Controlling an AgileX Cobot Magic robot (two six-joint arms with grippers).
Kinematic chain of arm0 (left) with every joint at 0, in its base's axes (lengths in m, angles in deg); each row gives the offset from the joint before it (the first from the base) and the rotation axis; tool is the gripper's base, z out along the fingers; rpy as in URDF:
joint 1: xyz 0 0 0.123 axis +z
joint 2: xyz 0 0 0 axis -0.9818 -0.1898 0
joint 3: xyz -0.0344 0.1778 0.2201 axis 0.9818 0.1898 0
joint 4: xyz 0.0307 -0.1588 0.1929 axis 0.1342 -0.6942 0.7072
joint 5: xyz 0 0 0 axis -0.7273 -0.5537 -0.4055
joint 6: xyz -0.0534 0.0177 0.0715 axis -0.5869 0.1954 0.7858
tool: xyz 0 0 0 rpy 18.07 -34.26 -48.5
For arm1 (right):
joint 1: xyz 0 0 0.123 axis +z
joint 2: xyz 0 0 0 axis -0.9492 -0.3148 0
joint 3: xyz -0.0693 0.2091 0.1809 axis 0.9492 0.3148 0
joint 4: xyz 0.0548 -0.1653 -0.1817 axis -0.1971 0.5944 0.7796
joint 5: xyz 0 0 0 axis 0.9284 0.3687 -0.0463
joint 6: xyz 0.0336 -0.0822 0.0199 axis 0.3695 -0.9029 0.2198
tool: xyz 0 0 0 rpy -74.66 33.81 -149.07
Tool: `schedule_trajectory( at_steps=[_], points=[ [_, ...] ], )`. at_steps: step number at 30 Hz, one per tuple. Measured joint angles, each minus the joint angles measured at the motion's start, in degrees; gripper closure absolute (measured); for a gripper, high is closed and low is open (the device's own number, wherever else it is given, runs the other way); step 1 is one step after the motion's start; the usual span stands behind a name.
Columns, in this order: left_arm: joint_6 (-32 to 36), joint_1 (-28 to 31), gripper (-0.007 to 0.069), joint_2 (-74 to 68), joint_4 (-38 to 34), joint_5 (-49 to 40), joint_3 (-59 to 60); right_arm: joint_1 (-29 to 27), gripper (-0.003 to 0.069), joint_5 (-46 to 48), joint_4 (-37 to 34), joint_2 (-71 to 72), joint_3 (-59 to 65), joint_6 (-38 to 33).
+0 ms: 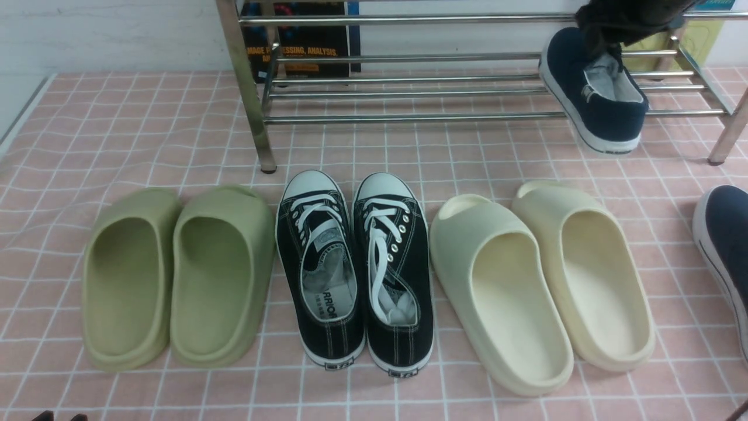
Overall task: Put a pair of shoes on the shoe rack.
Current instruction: Use the right arm to put a shoe into the shoe rack, then use the right arm to grab the shoe closest to it
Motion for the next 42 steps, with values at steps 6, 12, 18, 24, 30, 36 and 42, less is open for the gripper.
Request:
schedule_trajectory(
  at_steps=[6, 12, 18, 24, 30, 36, 42],
  points=[
    [0.0, 0.0, 0.0385, 0.0, 0.0, 0.0, 0.0, -1.52, 0.0438, 2.1, 3.39, 6.82, 5.41, 3.12],
    [0.0, 0.0, 0.0385, 0.0, 0.0, 0.0, 0.0, -4.1, 0.0462, 2.08, 3.81, 18.18, 22.97, 5.11],
    [0.0, 0.0, 0.0385, 0.0, 0.0, 0.0, 0.0, -6.22, 0.0363, -3.95, 6.31, 34.58, 57.75, 12.21],
    [0.0, 0.0, 0.0385, 0.0, 0.0, 0.0, 0.0, -6.22, 0.0262, -17.74, 10.93, 38.6, 77.84, 17.22],
    [0.0, 0.0, 0.0385, 0.0, 0.0, 0.0, 0.0, -6.29, 0.0335, -31.11, 19.05, 34.69, 86.94, 26.46],
    [0.0, 0.0, 0.0385, 0.0, 0.0, 0.0, 0.0, -6.29, 0.0606, -33.26, 20.97, 31.23, 87.16, 30.01],
    [0.0, 0.0, 0.0385, 0.0, 0.06, 0.0, 0.0, -6.22, 0.0652, -30.85, 20.94, 33.55, 87.21, 28.13]
  ],
)
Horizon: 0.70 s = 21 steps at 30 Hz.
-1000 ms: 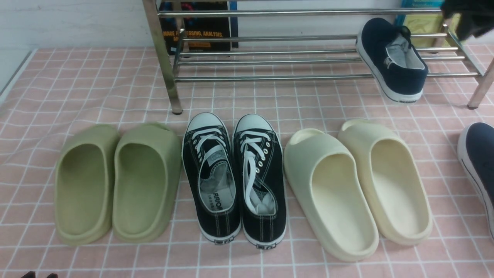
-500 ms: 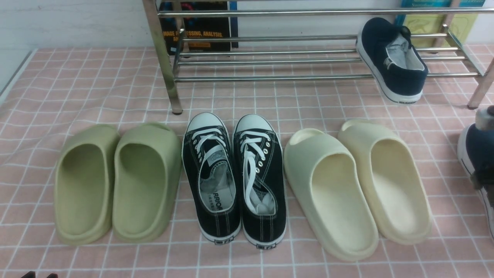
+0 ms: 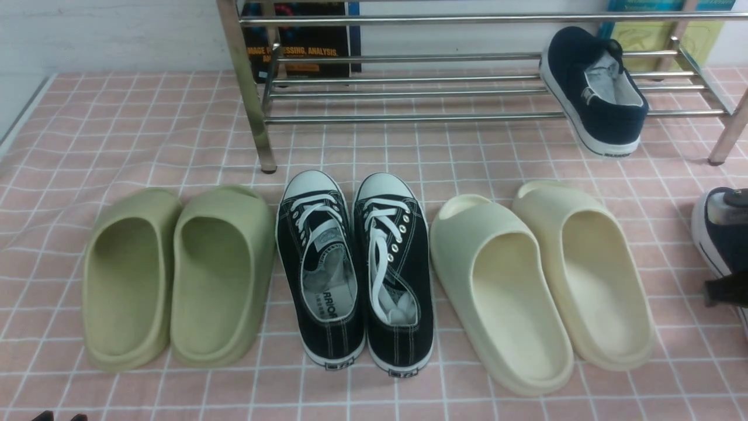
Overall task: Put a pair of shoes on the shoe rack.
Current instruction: Use the right arm to grab the shoe closest to it, then use the right arm to put a shoe into the shoe rack
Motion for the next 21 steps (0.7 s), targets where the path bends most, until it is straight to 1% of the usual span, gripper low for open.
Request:
schedule_trajectory(
  at_steps=[4, 5, 6, 7, 9, 11, 17, 21],
  points=[
    [0.0, 0.0, 0.0385, 0.0, -0.01, 0.0, 0.0, 0.1, 0.0652, 6.04, -3.13, 3.47, -3.03, -4.57],
    [0.0, 0.0, 0.0385, 0.0, -0.01, 0.0, 0.0, 0.1, 0.0652, 6.36, -3.52, 3.55, -3.34, -4.84],
    [0.0, 0.0, 0.0385, 0.0, -0.01, 0.0, 0.0, 0.1, 0.0652, 8.98, -4.87, 3.76, -6.8, -7.37],
    [0.0, 0.0, 0.0385, 0.0, -0.01, 0.0, 0.0, 0.1, 0.0652, 9.23, -5.18, 3.76, -7.23, -7.63],
    [0.0, 0.0, 0.0385, 0.0, -0.01, 0.0, 0.0, 0.1, 0.0652, 11.19, -6.9, 3.31, -12.78, -10.59],
    [0.0, 0.0, 0.0385, 0.0, -0.01, 0.0, 0.0, 0.1, 0.0652, 11.6, -7.33, 2.84, -15.41, -11.54],
    [0.0, 0.0, 0.0385, 0.0, -0.01, 0.0, 0.0, 0.17, 0.0652, 10.79, -8.01, -5.9, -30.5, -18.29],
    [0.0, 0.0, 0.0385, 0.0, -0.01, 0.0, 0.0, 0.17, 0.0652, 11.15, -8.36, -14.55, -41.21, -20.08]
  ],
)
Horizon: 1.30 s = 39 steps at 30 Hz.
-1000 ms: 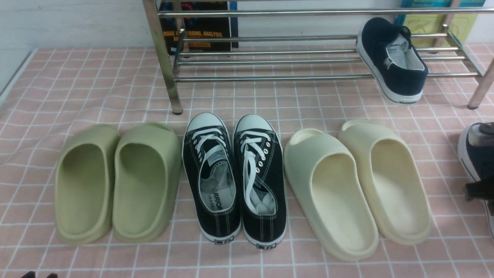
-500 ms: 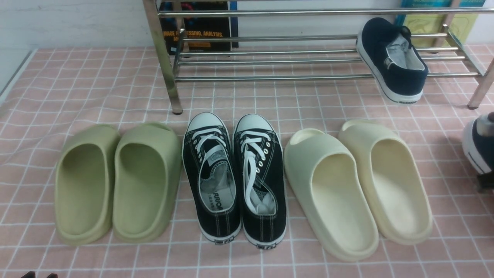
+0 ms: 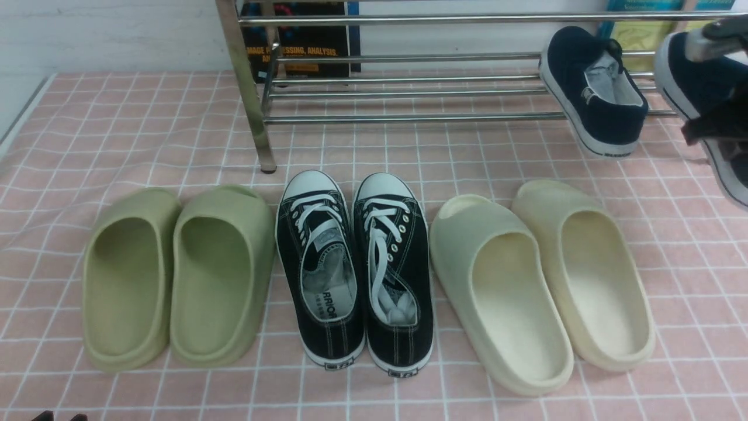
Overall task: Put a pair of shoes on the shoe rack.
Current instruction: Use the right arm to put a shoe into the shoe rack
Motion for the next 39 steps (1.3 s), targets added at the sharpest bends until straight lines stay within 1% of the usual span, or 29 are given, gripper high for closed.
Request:
schedule_trajectory(
  at_steps=[2, 3, 5, 9, 13, 18, 22, 23, 24, 26, 27, 28, 30, 31, 33, 35, 37, 39],
  points=[
    [0.0, 0.0, 0.0385, 0.0, 0.0, 0.0, 0.0, 0.0, 0.0652, 1.11, -0.04, -4.83, -6.38, -0.69],
    [0.0, 0.0, 0.0385, 0.0, 0.0, 0.0, 0.0, 0.0, 0.0652, 1.26, -0.04, -5.77, -7.63, -0.75],
    [0.0, 0.0, 0.0385, 0.0, 0.0, 0.0, 0.0, 0.0, 0.0652, 2.87, -0.63, -11.33, -15.45, -1.91],
    [0.0, 0.0, 0.0385, 0.0, 0.0, 0.0, 0.0, 0.0, 0.0652, 4.58, -3.27, -18.08, -24.65, -4.26],
    [0.0, 0.0, 0.0385, 0.0, 0.0, 0.0, 0.0, 0.0, 0.0652, 5.39, -3.6, -22.35, -29.49, -4.9],
    [0.0, 0.0, 0.0385, 0.0, 0.02, 0.0, 0.0, -0.05, 0.0639, 4.57, -4.06, -23.88, -30.6, -4.9],
    [0.0, 0.0, 0.0385, 0.0, 0.02, 0.0, 0.0, -0.05, 0.0591, 4.12, -4.13, -23.94, -30.7, -4.9],
    [0.0, 0.0, 0.0385, 0.0, 0.02, 0.0, 0.0, -0.05, 0.0543, 3.33, -4.08, -23.94, -30.84, -4.9],
    [0.0, 0.0, 0.0385, 0.0, 0.02, 0.0, 0.0, -0.05, 0.0536, 3.22, -4.01, -23.94, -30.91, -4.9],
    [0.0, 0.0, 0.0385, 0.0, 0.02, 0.0, 0.0, -0.05, 0.0458, 2.63, -3.8, -23.99, -30.98, -5.09],
    [0.0, 0.0, 0.0385, 0.0, 0.02, 0.0, 0.0, -0.05, 0.0445, 2.63, -3.74, -23.99, -31.04, -5.08],
    [0.0, 0.0, 0.0385, 0.0, 0.02, 0.0, 0.0, -0.05, 0.04, 2.77, -3.74, -23.99, -31.03, -5.08],
    [0.0, 0.0, 0.0385, 0.0, 0.07, 0.0, 0.0, -0.05, 0.0342, 3.91, -3.68, -23.65, -31.03, -5.08],
    [0.0, 0.0, 0.0385, 0.0, 0.07, 0.0, 0.0, -0.05, 0.0327, 4.52, -3.53, -23.3, -31.03, -5.08],
    [0.0, 0.0, 0.0385, 0.0, 0.07, 0.0, 0.0, -0.05, 0.0303, 5.68, -3.54, -22.01, -31.03, -5.08],
    [0.0, 0.0, 0.0385, 0.0, 0.07, 0.0, 0.0, -0.05, 0.0299, 7.0, -3.54, -19.86, -31.03, -5.08],
    [0.0, 0.0, 0.0385, 0.0, 0.07, 0.0, 0.0, -0.05, 0.0302, 8.0, -3.54, -18.56, -31.03, -5.08],
    [0.0, 0.0, 0.0385, 0.0, 0.07, 0.0, 0.0, -0.05, 0.0334, 10.67, -3.95, -14.35, -31.03, -5.08]
  ],
)
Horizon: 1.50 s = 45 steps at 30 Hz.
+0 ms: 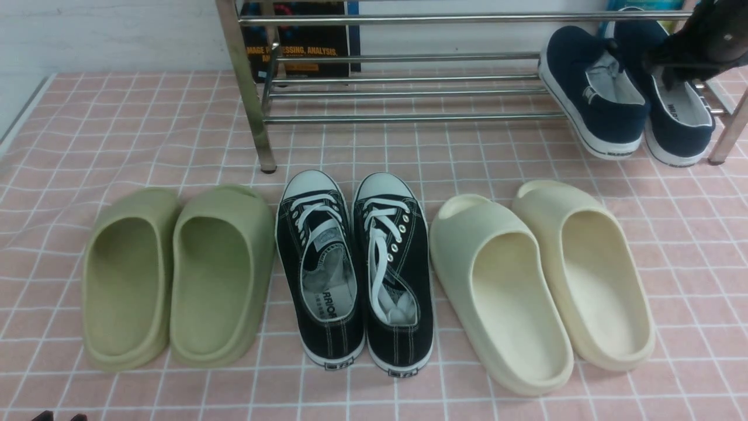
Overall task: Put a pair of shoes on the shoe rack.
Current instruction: Use the right arm to put a shoe into the shoe rack
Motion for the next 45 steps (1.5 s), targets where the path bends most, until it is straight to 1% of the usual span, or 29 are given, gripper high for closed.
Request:
schedule_trajectory(
  at_steps=[1, 2, 5, 6, 10, 11, 12, 14, 17, 18, 19, 21, 22, 23, 24, 27, 32, 33, 35, 42, 45],
  points=[
    [0.0, 0.0, 0.0385, 0.0, 0.0, 0.0, 0.0, 0.0, 0.0337, 0.22, 0.0, 0.34, 0.0, 0.0],
    [0.0, 0.0, 0.0385, 0.0, 0.0, 0.0, 0.0, 0.0, 0.0385, 2.54, -1.12, 3.74, 0.0, 0.0],
    [0.0, 0.0, 0.0385, 0.0, 0.0, 0.0, 0.0, 0.0, 0.044, 5.26, -2.72, 7.05, 0.0, -0.1],
    [0.0, 0.0, 0.0385, 0.0, 0.0, 0.0, 0.0, 0.0, 0.0497, 7.78, -4.4, 10.52, -0.02, -0.63],
    [0.0, 0.0, 0.0385, 0.0, 0.0, 0.0, 0.0, 0.0, 0.0605, 11.49, -7.17, 18.23, -0.02, -2.84],
    [0.0, 0.0, 0.0385, 0.0, 0.0, 0.0, 0.0, 0.0, 0.061, 11.55, -7.17, 18.61, -0.02, -2.95],
    [0.0, 0.0, 0.0385, 0.0, 0.0, 0.0, 0.0, -0.1, 0.064, 11.68, -7.23, 21.27, 0.26, -3.59],
    [0.0, 0.0, 0.0385, 0.0, 0.0, 0.0, 0.0, -1.13, 0.0671, 11.7, -6.82, 24.73, 2.52, -4.05],
    [0.0, 0.0, 0.0385, 0.0, 0.0, 0.0, 0.0, -3.17, 0.0677, 11.7, -6.82, 26.83, 7.14, -4.29],
    [0.0, 0.0, 0.0385, 0.0, 0.0, 0.0, 0.0, -4.96, 0.0678, 11.34, -7.15, 27.38, 11.69, -4.29],
    [0.0, 0.0, 0.0385, 0.0, 0.0, 0.0, 0.0, -6.97, 0.0678, 9.5, -8.07, 27.37, 18.06, -4.31],
    [0.0, 0.0, 0.0385, 0.0, 0.06, 0.0, 0.0, -8.81, 0.0678, 5.03, -9.91, 26.16, 26.07, -4.41],
    [0.0, 0.0, 0.0385, 0.0, 0.06, 0.0, 0.0, -8.97, 0.0678, 3.9, -10.4, 26.03, 26.99, -4.42],
    [0.0, 0.0, 0.0385, 0.0, 0.06, 0.0, 0.0, -9.87, 0.0678, -0.82, -12.53, 24.53, 33.95, -4.48],
    [0.0, 0.0, 0.0385, 0.0, 0.06, 0.0, 0.0, -10.08, 0.0678, -3.79, -13.49, 23.68, 37.88, -4.54],
    [0.0, 0.0, 0.0385, 0.0, 0.06, 0.0, 0.0, -10.19, 0.0677, -12.32, -15.58, 21.63, 46.4, -4.9],
    [0.0, 0.0, 0.0385, 0.0, 0.06, 0.0, 0.0, -10.13, 0.0677, -25.94, -16.13, 18.12, 50.77, -5.6],
    [0.0, 0.0, 0.0385, 0.0, 0.06, 0.0, 0.0, -10.13, 0.0677, -26.49, -16.18, 17.74, 50.85, -5.6],
    [0.0, 0.0, 0.0385, 0.0, 0.06, 0.0, 0.0, -10.13, 0.0676, -31.75, -16.29, 15.67, 50.9, -5.6],
    [0.0, 0.0, 0.0385, 0.0, 0.06, 0.0, 0.0, -10.13, 0.0673, -43.23, -20.14, 10.51, 50.9, -5.65],
    [0.0, 0.0, 0.0385, 0.0, 0.06, 0.0, 0.0, -10.13, 0.0673, -47.06, -20.53, 9.18, 50.9, -5.85]
  ],
)
